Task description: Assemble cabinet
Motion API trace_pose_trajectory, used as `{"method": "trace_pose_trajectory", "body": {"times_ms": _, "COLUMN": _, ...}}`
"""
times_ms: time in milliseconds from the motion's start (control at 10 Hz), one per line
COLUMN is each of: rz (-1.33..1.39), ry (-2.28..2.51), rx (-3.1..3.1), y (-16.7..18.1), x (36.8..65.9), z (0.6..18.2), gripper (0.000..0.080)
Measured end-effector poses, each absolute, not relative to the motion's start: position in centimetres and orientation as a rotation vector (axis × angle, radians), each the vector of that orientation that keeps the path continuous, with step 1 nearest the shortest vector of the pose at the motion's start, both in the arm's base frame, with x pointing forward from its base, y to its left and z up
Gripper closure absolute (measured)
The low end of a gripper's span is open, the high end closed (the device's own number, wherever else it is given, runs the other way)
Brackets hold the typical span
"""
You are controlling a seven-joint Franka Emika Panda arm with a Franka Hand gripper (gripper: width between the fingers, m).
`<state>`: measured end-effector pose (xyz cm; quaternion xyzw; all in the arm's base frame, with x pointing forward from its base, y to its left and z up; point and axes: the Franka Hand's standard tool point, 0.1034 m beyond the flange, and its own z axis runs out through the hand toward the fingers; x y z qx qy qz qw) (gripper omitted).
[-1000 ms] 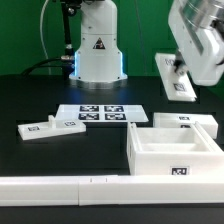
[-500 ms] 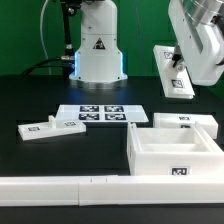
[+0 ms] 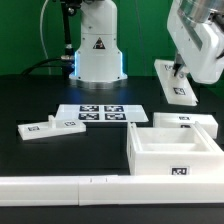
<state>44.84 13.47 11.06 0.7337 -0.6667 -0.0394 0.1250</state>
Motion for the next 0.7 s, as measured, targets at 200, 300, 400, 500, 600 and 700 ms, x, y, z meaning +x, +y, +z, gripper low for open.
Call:
{"method": "trace_pose_trajectory", "body": {"times_ms": 200, "rz": -0.026, "ry": -2.008, "rx": 2.245, "y": 14.3, "x": 45.1, "z": 10.8, "gripper": 0.0735}}
{"method": "trace_pose_trajectory", "body": {"times_ms": 300, "rz": 0.009, "ry": -2.024, "rx": 2.292, "y": 14.4, "x": 44.9, "z": 10.5, "gripper": 0.0735}}
{"method": "trace_pose_trajectory", "body": {"times_ms": 400, "rz": 0.013, "ry": -2.000, "rx": 2.313, "y": 13.5, "x": 44.6, "z": 9.8, "gripper": 0.0735}}
{"method": "trace_pose_trajectory", "body": {"times_ms": 500, "rz": 0.044, "ry": -2.015, "rx": 2.331, "y": 12.4, "x": 44.8, "z": 9.4, "gripper": 0.0735}}
{"method": "trace_pose_trajectory", "body": {"times_ms": 600, "rz": 0.047, "ry": -2.021, "rx": 2.333, "y": 11.8, "x": 44.7, "z": 9.2, "gripper": 0.0735}}
{"method": "trace_pose_trajectory", "body": {"times_ms": 700, "rz": 0.040, "ry": -2.024, "rx": 2.335, "y": 12.3, "x": 44.6, "z": 9.2, "gripper": 0.0735}}
